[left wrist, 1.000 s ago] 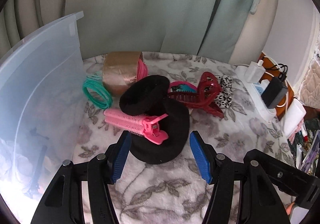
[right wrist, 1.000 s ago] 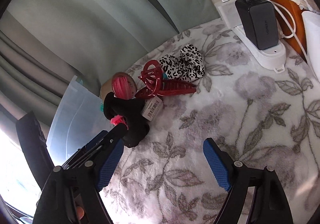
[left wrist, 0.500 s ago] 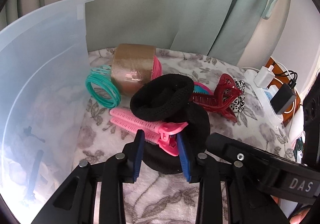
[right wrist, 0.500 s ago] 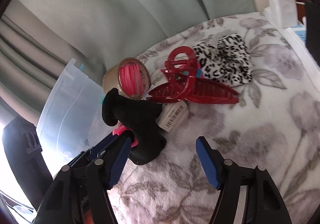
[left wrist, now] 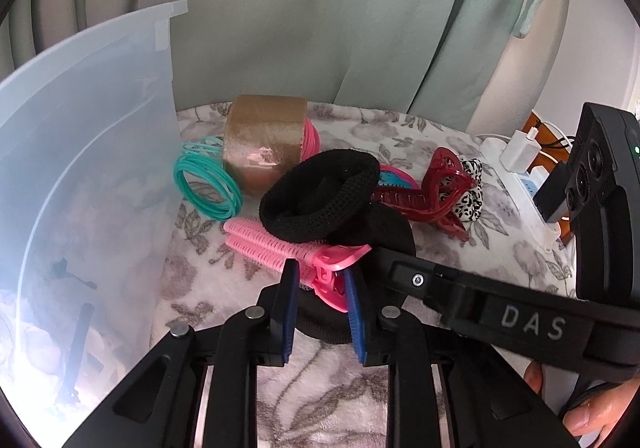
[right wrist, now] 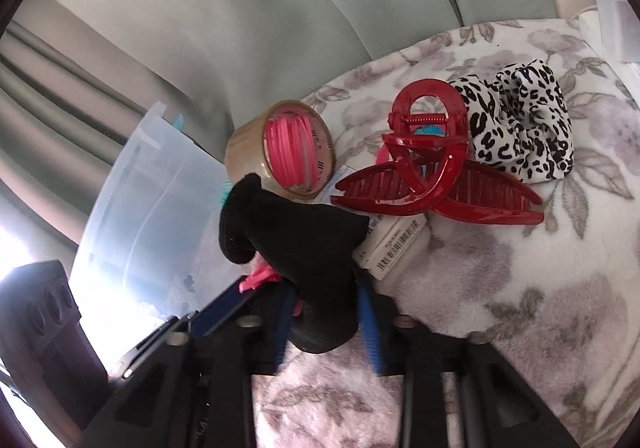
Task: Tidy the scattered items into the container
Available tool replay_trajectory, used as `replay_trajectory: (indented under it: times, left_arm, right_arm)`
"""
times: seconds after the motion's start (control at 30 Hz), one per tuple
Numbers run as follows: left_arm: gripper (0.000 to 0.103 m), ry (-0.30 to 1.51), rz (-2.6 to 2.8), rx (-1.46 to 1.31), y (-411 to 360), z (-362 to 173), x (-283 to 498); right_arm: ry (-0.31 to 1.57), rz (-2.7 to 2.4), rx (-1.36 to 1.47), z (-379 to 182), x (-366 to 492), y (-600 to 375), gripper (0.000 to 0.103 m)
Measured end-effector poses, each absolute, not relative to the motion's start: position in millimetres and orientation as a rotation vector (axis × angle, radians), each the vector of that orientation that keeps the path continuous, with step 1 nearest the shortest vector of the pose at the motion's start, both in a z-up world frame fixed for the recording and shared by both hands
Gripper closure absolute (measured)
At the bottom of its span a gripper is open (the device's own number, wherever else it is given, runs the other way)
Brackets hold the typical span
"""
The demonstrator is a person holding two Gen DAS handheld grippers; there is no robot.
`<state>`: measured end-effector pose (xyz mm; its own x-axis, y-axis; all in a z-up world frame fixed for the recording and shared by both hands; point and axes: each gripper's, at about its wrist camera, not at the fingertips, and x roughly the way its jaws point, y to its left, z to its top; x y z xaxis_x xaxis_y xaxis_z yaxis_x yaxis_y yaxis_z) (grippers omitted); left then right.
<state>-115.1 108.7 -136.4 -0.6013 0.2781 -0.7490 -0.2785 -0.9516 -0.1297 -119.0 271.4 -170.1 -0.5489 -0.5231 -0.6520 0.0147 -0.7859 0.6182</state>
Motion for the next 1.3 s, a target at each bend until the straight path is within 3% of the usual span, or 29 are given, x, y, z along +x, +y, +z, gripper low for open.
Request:
replay_trajectory:
  times: [0.13,0.2,0.43,0.47,0.57,0.6,1.17,1.3]
  left_arm:
    - [0.083,-0.027,2.514,-1.173,107.4,-128.6,-105.6]
    - [0.094,-0.024,2.493,-1.154,109.5,-124.0,-98.5]
    - [0.095,-0.054,2.432,-1.154,116.9,-115.9,-78.6]
    - [0.091,-0.062,2.428,-1.157,117.3,-115.0,-76.6]
    - [0.057,-0.087,2.418,-1.165,118.5,-112.5,-70.5]
    - [0.054,-0.095,2.415,-1.168,118.9,-111.6,-68.5]
    - [0.054,-0.252,2.320,-1.264,119.0,-134.0,-69.0]
    - [0.051,-0.221,2.306,-1.295,120.6,-141.2,-67.8]
  right_arm:
    - [-0.827,-2.423,1.259,-162.2,-104.5,276.9,0.089]
    - [-0.827,-2.443,1.248,-156.8,-94.9,281.3,0.090]
    - [-0.818,-2.482,1.244,-142.9,-61.2,295.0,0.090]
    - [-0.818,-2.485,1.247,-142.1,-56.8,297.0,0.090]
    - [-0.834,-2.481,1.252,-143.0,-45.9,300.7,0.090]
    - [-0.837,-2.480,1.252,-143.2,-43.2,301.4,0.090]
    - [-0.871,-2.465,1.287,-157.2,-26.9,311.8,0.090]
    - [-0.881,-2.464,1.313,-163.5,-26.0,313.9,0.090]
